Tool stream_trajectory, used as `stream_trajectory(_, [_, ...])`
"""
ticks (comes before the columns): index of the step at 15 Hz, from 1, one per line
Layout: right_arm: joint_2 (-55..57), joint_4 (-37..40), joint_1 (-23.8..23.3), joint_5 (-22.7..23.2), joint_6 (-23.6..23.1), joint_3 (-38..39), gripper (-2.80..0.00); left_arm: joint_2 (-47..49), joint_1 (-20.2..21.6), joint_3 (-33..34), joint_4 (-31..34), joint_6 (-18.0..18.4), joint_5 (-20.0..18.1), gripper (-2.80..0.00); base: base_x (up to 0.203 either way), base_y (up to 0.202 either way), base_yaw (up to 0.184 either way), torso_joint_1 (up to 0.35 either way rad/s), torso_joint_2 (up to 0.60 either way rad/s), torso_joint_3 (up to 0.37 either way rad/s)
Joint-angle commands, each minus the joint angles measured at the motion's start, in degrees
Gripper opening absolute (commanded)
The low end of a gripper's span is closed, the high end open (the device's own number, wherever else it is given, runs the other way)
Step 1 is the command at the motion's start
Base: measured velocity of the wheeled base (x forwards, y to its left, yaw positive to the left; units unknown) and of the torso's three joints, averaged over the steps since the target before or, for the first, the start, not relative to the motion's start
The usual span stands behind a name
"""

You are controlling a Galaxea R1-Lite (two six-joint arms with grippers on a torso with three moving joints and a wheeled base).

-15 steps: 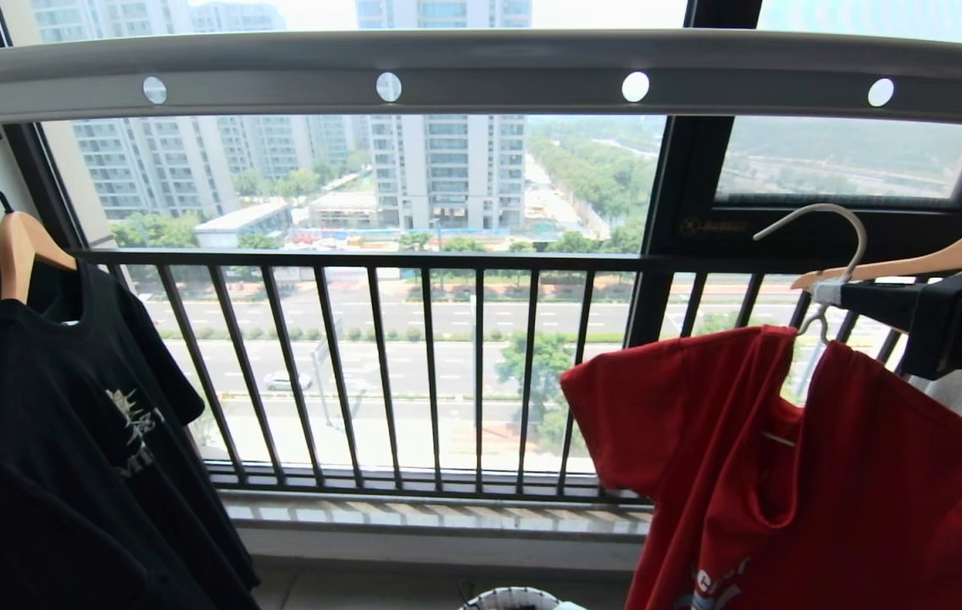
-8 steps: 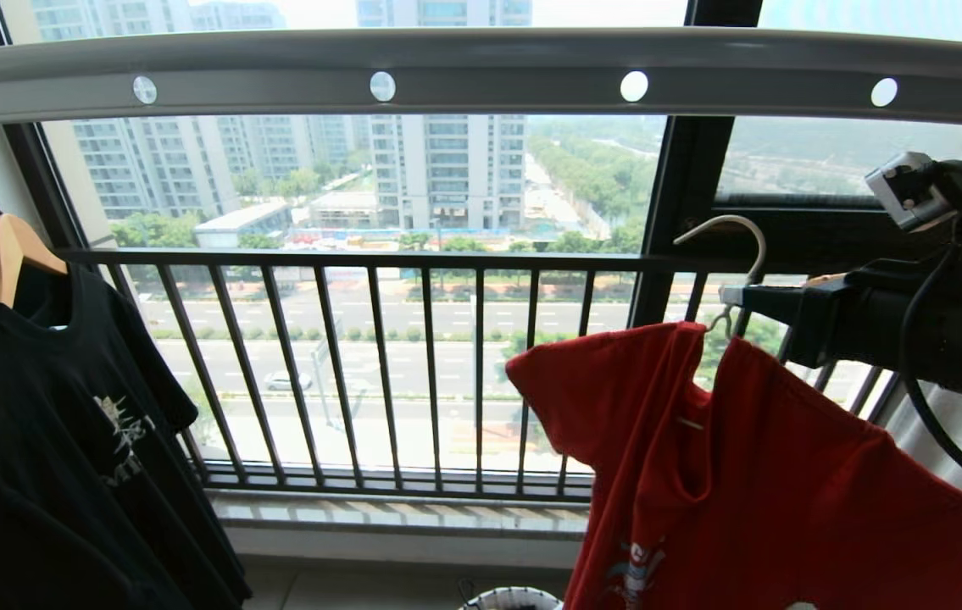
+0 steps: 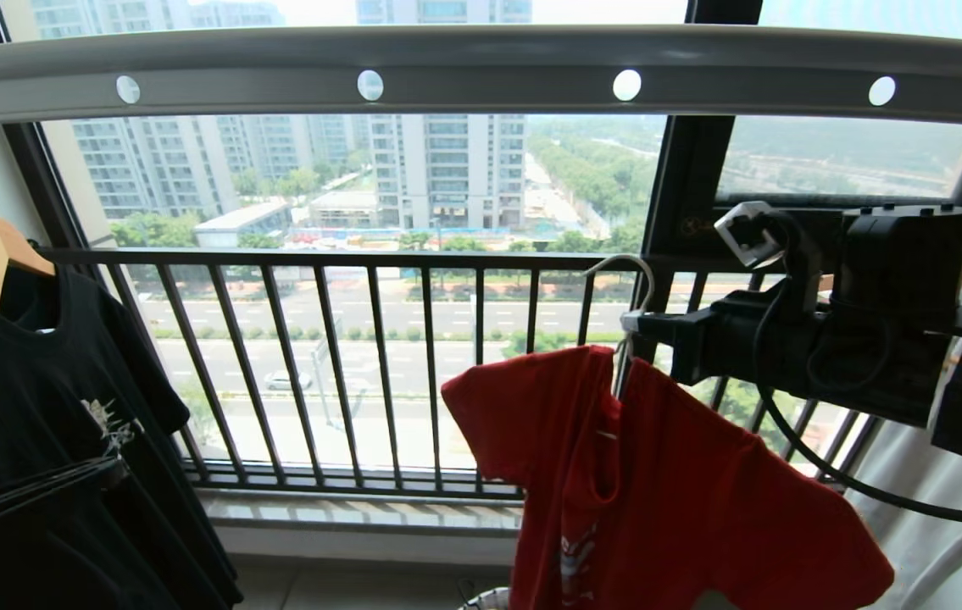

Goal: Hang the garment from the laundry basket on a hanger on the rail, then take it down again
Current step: Take the clothes off the clothes rack

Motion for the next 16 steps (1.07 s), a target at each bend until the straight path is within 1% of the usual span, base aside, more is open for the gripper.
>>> stream_trajectory(1, [5.7, -0.7, 0.6, 0.2, 0.0, -0.4, -2.80, 18.2, -7.8, -5.2, -4.3, 0.0, -2.6, -2.80, 0.000, 0.000, 0.000, 0.000, 0.00, 0.000])
stream_trajectory(3, [8.1, -3.8, 0.8, 0.1, 0.2, -0.5, -2.80, 26.8, -13.7, -8.5, -7.5, -0.1, -3.7, -2.80, 0.000, 0.000, 0.000, 0.000, 0.00, 0.000])
stream_trajectory(4, [8.3, -4.2, 0.9, 0.1, 0.5, -0.5, -2.80, 31.0, -16.5, -10.3, -8.8, -0.2, -4.1, -2.80, 0.000, 0.000, 0.000, 0.000, 0.00, 0.000])
stream_trajectory(6, [9.0, -4.2, 1.3, 0.1, 1.8, -0.6, -2.80, 38.8, -20.9, -12.6, -10.7, -0.1, -4.4, -2.80, 0.000, 0.000, 0.000, 0.000, 0.00, 0.000])
stream_trajectory(7, [9.1, -4.2, 1.5, 0.1, 2.3, -1.0, -2.80, 42.4, -22.4, -13.5, -11.6, -0.1, -4.5, -2.80, 0.000, 0.000, 0.000, 0.000, 0.00, 0.000])
stream_trajectory(9, [9.4, -4.2, 1.8, 0.0, 3.9, -1.7, -2.80, 48.6, -24.3, -14.7, -15.2, -0.2, -4.7, -2.80, 0.000, 0.000, 0.000, 0.000, 0.00, 0.000])
stream_trajectory(11, [10.1, -4.3, 1.9, 0.0, 5.3, -2.5, -2.80, 53.7, -25.4, -13.8, -21.0, -0.3, -4.9, -2.80, 0.000, 0.000, 0.000, 0.000, 0.00, 0.000])
stream_trajectory(12, [10.1, -4.3, 2.0, 0.0, 6.7, -3.2, -2.80, 56.4, -26.3, -13.5, -24.9, -0.4, -4.9, -2.80, 0.000, 0.000, 0.000, 0.000, 0.00, 0.000])
stream_trajectory(13, [10.2, -4.3, 2.6, 0.0, 7.2, -3.6, -2.80, 58.0, -26.8, -13.4, -29.7, -1.1, -4.8, -2.80, 0.000, 0.000, 0.000, 0.000, 0.00, 0.000])
stream_trajectory(14, [10.5, -4.3, 2.9, -0.2, 7.4, -4.0, -2.80, 58.6, -27.0, -13.2, -31.6, -2.4, -4.7, -2.80, 0.000, 0.000, 0.000, 0.000, 0.00, 0.000])
stream_trajectory(15, [10.5, -4.3, 3.2, -0.4, 7.4, -4.1, -2.80, 58.7, -27.0, -13.2, -31.6, -2.5, -4.4, -2.80, 0.000, 0.000, 0.000, 0.000, 0.00, 0.000])
stream_trajectory(16, [10.3, -4.3, 4.1, -0.9, 8.0, -4.2, -2.80, 58.8, -27.0, -13.3, -31.6, -2.6, -4.4, 0.00, 0.000, 0.000, 0.000, 0.000, 0.00, 0.000])
